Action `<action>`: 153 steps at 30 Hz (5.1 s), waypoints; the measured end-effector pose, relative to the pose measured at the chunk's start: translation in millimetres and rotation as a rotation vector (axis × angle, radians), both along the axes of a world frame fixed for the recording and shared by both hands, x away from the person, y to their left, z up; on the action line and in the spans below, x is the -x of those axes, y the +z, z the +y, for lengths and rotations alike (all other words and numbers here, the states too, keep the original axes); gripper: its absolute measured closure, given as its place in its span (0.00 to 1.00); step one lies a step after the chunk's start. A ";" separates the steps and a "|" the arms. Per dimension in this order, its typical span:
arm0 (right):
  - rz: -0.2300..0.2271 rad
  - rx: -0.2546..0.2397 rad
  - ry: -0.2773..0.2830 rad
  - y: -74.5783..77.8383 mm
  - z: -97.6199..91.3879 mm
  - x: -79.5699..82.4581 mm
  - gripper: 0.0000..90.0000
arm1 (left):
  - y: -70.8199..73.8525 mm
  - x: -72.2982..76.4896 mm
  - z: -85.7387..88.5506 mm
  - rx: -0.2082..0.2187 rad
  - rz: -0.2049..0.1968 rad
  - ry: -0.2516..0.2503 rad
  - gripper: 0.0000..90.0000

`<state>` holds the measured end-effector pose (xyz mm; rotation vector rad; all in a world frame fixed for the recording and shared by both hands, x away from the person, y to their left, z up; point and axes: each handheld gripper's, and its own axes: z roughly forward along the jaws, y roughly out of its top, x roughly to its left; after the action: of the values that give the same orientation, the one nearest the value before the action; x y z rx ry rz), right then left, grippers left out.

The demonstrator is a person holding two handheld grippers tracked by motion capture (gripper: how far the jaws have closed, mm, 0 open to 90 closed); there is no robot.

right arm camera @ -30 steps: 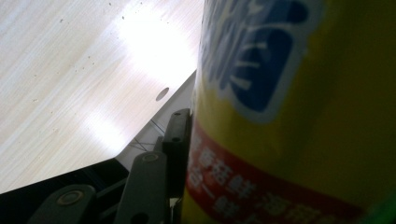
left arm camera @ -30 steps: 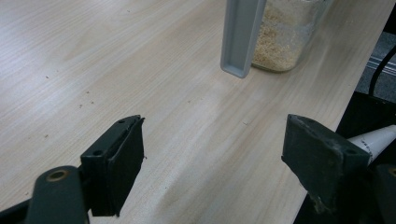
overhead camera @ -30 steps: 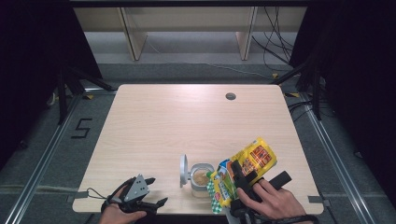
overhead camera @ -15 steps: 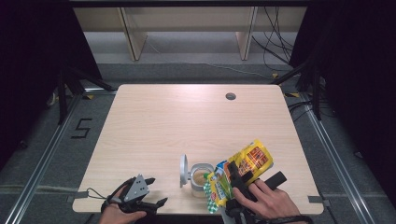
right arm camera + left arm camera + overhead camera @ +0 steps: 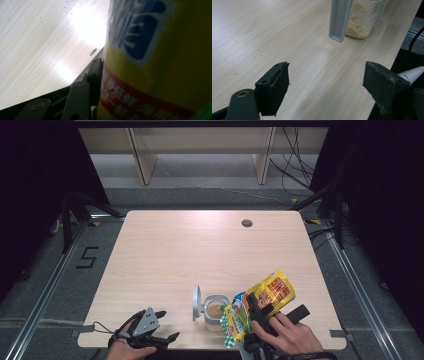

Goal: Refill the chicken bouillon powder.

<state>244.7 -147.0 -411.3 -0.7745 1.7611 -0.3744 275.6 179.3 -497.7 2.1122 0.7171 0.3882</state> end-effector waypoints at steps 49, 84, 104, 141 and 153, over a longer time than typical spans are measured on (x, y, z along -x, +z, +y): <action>-0.020 0.012 0.038 5.4 0.0 3.3 0.71 | 0.4 -0.1 0.6 0.001 0.002 -0.001 0.22; -0.021 0.061 0.082 6.4 5.6 2.5 0.72 | 2.4 -1.0 3.1 -0.026 -0.001 -0.013 0.22; 0.011 -0.033 0.049 1.7 1.4 2.7 0.72 | 1.8 -0.6 1.8 -0.009 0.001 -0.011 0.22; -0.002 -0.034 0.024 3.2 -2.8 2.4 0.72 | 0.5 -0.2 0.5 0.000 0.002 -0.002 0.23; -0.003 -0.020 0.030 6.5 -4.0 1.6 0.72 | 1.5 -0.3 1.9 -0.008 0.005 -0.009 0.23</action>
<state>243.1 -151.0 -404.9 -0.7854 1.7464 -0.3372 275.9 181.3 -496.2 2.1234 0.7102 0.3819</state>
